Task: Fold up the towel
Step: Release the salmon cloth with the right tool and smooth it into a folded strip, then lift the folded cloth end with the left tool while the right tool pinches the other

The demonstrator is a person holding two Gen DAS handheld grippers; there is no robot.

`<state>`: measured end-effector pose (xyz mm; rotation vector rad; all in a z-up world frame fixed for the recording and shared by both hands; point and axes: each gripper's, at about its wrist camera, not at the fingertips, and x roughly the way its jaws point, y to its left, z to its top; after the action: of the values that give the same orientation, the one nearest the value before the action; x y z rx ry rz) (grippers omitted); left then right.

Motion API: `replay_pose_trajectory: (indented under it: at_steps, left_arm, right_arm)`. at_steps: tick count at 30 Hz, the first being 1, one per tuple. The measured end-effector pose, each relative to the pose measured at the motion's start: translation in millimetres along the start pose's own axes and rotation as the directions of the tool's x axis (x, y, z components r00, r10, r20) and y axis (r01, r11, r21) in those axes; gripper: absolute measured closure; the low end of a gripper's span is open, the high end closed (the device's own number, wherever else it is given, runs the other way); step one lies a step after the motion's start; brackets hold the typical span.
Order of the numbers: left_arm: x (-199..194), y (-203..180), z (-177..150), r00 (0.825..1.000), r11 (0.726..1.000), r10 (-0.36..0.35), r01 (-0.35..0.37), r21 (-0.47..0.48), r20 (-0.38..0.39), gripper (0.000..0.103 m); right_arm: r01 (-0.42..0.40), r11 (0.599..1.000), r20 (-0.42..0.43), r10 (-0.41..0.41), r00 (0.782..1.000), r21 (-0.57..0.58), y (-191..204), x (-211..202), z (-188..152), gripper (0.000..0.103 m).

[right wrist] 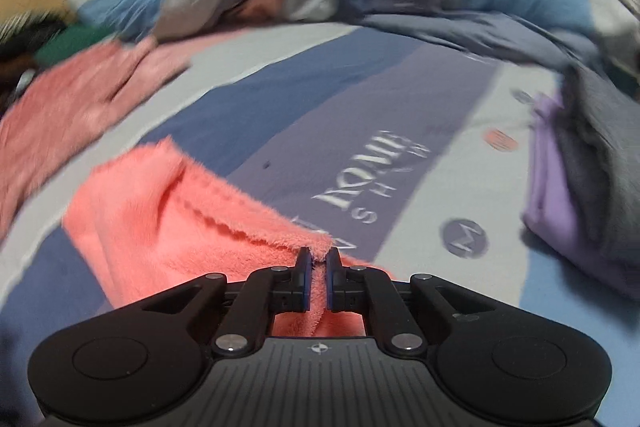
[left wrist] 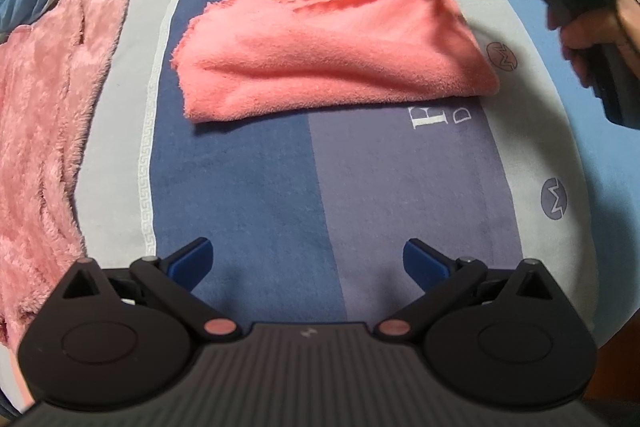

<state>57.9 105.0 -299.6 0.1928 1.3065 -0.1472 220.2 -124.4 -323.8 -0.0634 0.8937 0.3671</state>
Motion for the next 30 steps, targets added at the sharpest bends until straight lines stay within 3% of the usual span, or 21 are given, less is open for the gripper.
replay_pose_trajectory:
  at_steps: [3, 5, 10, 13, 15, 16, 18, 21, 27, 30]
  left_arm:
    - [0, 0, 1, 1.0, 1.0, -0.004, 0.004, 0.005, 0.003, 0.001]
    - [1, 0, 1, 1.0, 1.0, -0.003, 0.003, 0.01, 0.004, 0.001]
    - [2, 2, -1, 1.0, 1.0, -0.003, 0.003, 0.001, -0.002, 0.001]
    - [4, 4, -2, 1.0, 1.0, -0.004, 0.004, -0.007, -0.008, 0.001]
    - [4, 4, -1, 1.0, 1.0, -0.006, 0.006, -0.01, -0.006, 0.001]
    - [4, 5, -1, 1.0, 1.0, -0.007, 0.007, -0.011, -0.005, 0.001]
    - [4, 4, 0, 1.0, 1.0, -0.01, 0.01, -0.01, -0.004, 0.001]
    - [3, 3, 1, 1.0, 1.0, -0.012, 0.012, -0.006, -0.002, 0.001]
    - [3, 2, 0, 1.0, 1.0, -0.016, 0.016, -0.006, 0.001, 0.001]
    - [3, 5, 4, 0.998, 0.997, -0.056, 0.057, -0.055, 0.008, 0.001]
  right_arm:
    - [0.019, 0.962, -0.082, 0.003, 0.997, 0.271, -35, 12, -5, 0.092]
    - [0.035, 0.93, -0.105, 0.004, 0.994, 0.366, -50, 20, -11, 0.085]
    - [0.126, 0.952, -0.064, -0.113, 0.992, 0.278, -33, 4, -12, 0.079]
    - [0.127, 0.96, -0.034, -0.122, 0.992, 0.25, -20, -9, -14, 0.071]
    - [0.106, 0.951, -0.034, -0.101, 0.994, 0.291, -17, -14, -20, 0.057]
    - [0.092, 0.942, -0.035, -0.085, 0.996, 0.322, -17, -17, -24, 0.056]
    - [0.061, 0.907, -0.046, -0.046, 0.998, 0.417, -19, -16, -37, 0.056]
    - [0.018, 0.823, -0.053, 0.015, 0.998, 0.568, -25, -12, -59, 0.055]
    - [-0.104, 0.646, 0.052, 0.099, 0.994, 0.756, -39, -4, -88, 0.055]
    - [-0.138, 0.626, 0.072, 0.13, 0.989, 0.768, -51, 0, -81, 0.056]
